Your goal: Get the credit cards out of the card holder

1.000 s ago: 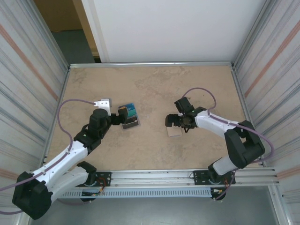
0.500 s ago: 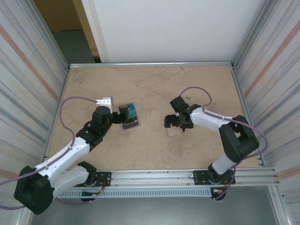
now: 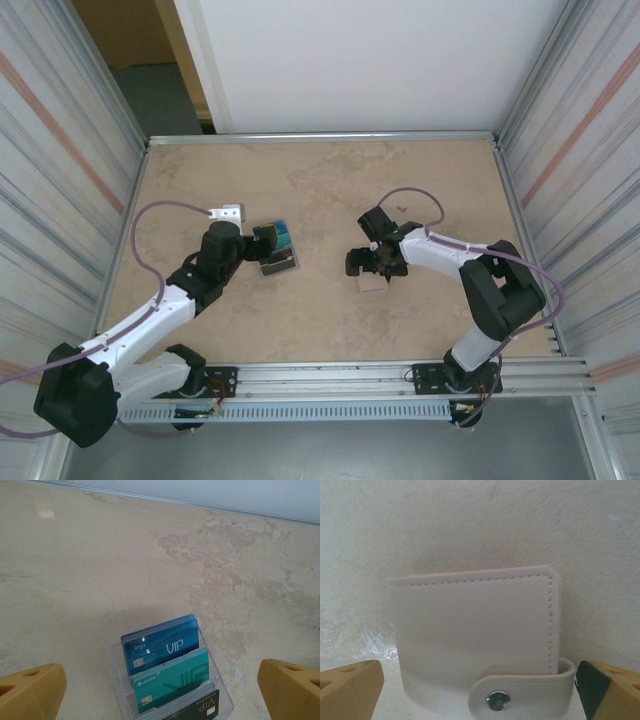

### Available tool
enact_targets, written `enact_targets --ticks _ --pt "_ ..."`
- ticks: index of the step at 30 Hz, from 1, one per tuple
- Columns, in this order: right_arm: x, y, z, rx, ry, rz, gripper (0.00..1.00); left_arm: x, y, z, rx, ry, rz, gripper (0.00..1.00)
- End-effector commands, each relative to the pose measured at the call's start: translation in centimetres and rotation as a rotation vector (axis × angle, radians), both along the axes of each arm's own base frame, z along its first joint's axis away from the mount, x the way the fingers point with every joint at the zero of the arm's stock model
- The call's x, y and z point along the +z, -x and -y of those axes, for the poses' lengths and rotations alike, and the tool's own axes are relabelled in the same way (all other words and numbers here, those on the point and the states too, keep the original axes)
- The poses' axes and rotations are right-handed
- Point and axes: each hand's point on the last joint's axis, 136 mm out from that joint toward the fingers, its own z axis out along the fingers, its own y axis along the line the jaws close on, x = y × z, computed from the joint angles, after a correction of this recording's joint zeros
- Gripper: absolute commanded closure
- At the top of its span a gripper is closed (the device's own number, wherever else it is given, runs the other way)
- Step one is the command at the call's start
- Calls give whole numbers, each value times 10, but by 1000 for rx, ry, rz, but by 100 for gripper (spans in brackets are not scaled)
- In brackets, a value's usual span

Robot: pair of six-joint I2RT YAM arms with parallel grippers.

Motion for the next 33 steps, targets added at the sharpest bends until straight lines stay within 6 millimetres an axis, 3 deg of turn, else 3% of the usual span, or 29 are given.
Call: enact_targets --ticks 1,11,20,27,33 --pt "-8 9 2 11 66 -28 2 16 -4 3 10 25 24 1" --pt "-21 15 -2 39 93 -36 3 18 -4 1 24 30 23 1" --pt "-16 14 -13 97 35 2 30 20 -3 -3 43 50 0 1" --pt "12 6 -23 162 -53 162 31 37 -4 4 28 101 -19 1" --pt "56 0 -47 243 -230 375 32 49 -3 28 -59 209 -41 1"
